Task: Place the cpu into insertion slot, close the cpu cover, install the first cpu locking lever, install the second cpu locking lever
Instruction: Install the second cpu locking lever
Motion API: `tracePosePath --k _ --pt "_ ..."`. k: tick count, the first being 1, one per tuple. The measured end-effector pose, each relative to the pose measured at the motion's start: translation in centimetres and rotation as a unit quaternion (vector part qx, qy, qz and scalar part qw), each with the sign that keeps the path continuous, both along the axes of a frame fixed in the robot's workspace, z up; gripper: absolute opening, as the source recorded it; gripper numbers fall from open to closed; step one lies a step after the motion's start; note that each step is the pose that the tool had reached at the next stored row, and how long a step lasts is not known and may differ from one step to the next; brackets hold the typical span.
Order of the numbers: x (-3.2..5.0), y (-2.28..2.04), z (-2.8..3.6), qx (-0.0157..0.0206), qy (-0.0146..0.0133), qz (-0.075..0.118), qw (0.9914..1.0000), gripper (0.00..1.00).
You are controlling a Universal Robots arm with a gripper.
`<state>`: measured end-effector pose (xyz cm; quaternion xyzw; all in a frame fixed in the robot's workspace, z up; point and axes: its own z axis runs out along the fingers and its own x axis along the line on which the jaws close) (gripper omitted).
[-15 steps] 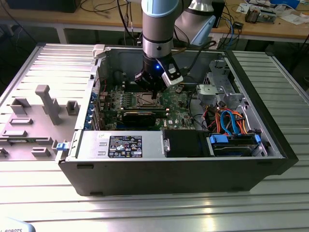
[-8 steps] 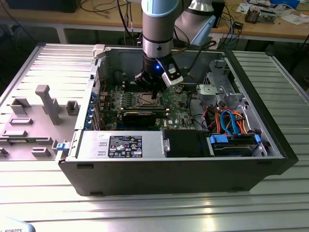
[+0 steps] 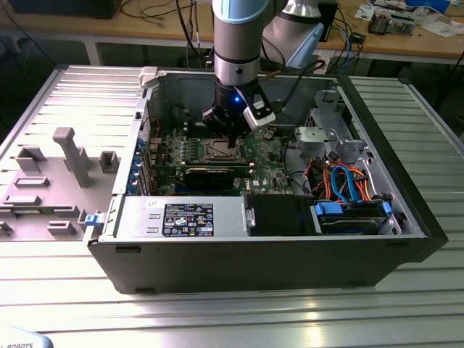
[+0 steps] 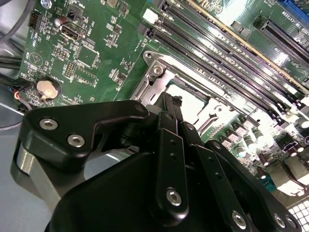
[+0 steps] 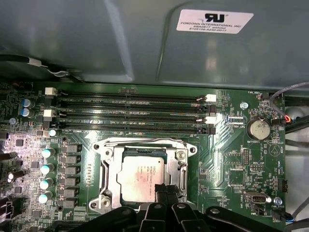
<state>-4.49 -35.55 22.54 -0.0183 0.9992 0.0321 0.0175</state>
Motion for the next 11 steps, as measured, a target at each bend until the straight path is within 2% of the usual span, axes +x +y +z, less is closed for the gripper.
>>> tracePosePath --k 3,5,8,9,10,11 --pt "0.00 -0.17 -0.01 0.0001 -0.0001 0.000 1.00000 0.11" --pt "0.00 -0.17 0.21 0.0001 0.0000 0.000 1.00000 0.11" --pt "0.00 -0.18 0.81 0.0001 0.0000 0.000 1.00000 0.11" --pt "0.01 -0.22 1.69 0.0002 -0.0001 0.000 1.00000 0.11" --pt "0.00 -1.26 1.66 0.0001 0.0002 0.000 1.00000 0.11" --pt "0.00 -1.68 1.63 0.0001 0.0002 0.000 1.00000 0.11"
